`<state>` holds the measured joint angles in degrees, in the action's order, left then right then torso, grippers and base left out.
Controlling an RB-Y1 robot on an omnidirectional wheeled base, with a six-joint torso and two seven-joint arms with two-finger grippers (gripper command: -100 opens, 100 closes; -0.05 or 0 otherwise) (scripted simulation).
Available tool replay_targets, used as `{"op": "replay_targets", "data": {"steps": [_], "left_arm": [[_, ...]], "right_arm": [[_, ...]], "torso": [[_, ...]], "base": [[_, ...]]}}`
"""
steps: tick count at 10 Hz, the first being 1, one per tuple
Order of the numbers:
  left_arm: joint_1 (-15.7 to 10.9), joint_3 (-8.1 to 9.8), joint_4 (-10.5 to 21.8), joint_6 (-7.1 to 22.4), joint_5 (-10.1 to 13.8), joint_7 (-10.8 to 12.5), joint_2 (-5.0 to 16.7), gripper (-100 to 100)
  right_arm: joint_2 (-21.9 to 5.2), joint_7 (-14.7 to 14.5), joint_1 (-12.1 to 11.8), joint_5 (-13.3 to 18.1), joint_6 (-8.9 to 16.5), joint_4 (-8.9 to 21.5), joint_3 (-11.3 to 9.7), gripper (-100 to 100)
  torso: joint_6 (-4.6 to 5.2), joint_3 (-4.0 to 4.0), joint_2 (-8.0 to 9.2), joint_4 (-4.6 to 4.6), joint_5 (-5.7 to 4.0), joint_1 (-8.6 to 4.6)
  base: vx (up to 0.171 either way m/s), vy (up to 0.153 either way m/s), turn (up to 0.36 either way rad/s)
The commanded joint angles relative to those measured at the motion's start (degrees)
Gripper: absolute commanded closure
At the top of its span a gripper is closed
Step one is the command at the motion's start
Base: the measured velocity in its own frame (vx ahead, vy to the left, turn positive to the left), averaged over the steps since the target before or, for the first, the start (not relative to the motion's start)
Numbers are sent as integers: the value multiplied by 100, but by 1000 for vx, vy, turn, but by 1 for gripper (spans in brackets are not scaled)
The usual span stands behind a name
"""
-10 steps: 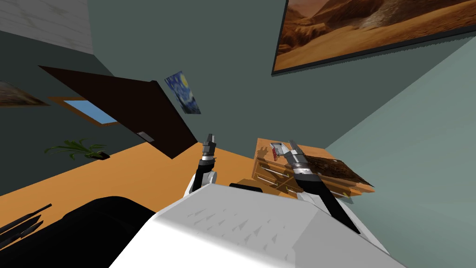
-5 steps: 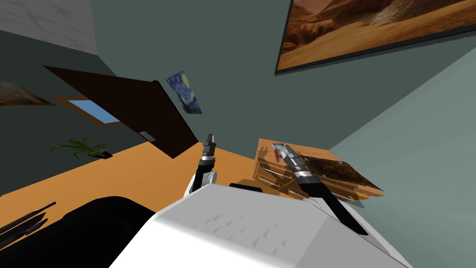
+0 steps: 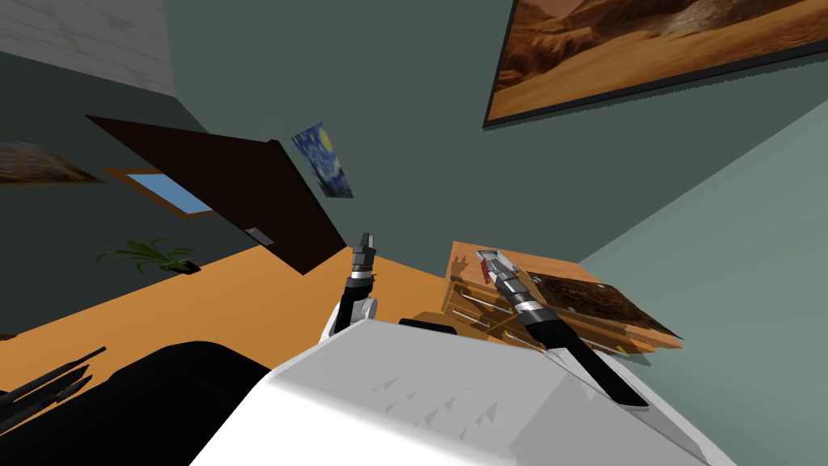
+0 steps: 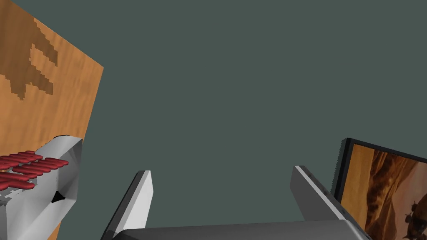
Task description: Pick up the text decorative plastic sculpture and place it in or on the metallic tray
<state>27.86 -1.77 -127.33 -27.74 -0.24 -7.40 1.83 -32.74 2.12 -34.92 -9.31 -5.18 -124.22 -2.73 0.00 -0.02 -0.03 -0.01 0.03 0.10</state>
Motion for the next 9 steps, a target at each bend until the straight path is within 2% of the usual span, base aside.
{"op": "replay_targets", "data": {"steps": [1,2,3,5,6,7,8,9], "left_arm": [[0,0,0,0,0,0,0,0],[0,0,0,0,0,0,0,0],[0,0,0,0,0,0,0,0],[0,0,0,0,0,0,0,0],[0,0,0,0,0,0,0,0],[0,0,0,0,0,0,0,0],[0,0,0,0,0,0,0,0],[0,0,0,0,0,0,0,0]], "right_arm": [[-193,-15,-58,-50,84,29,2,-100],[-399,-58,-115,-131,247,112,-22,-100],[-468,-58,-115,-131,247,112,-22,-100],[-907,-140,-218,-277,561,291,-73,-100],[-1004,-140,-218,-277,561,291,-73,-100],[-1200,-178,-262,-339,711,389,-100,-100],[-1261,-178,-262,-339,711,389,-100,-100],[-1477,-215,-300,-392,854,493,-127,-100]], "torso": [[0,0,0,0,0,0],[0,0,0,0,-1,-2],[0,-1,-2,0,0,0],[0,-2,-3,-1,0,0],[-1,-4,-7,-1,0,4],[1,-2,-4,-1,1,3],[0,-1,-2,-1,1,4],[1,0,-1,0,0,1]], "base": [[8,25,15],[14,35,32],[17,31,15],[22,39,48],[17,38,28],[11,43,61],[11,29,22],[14,28,50]]}}
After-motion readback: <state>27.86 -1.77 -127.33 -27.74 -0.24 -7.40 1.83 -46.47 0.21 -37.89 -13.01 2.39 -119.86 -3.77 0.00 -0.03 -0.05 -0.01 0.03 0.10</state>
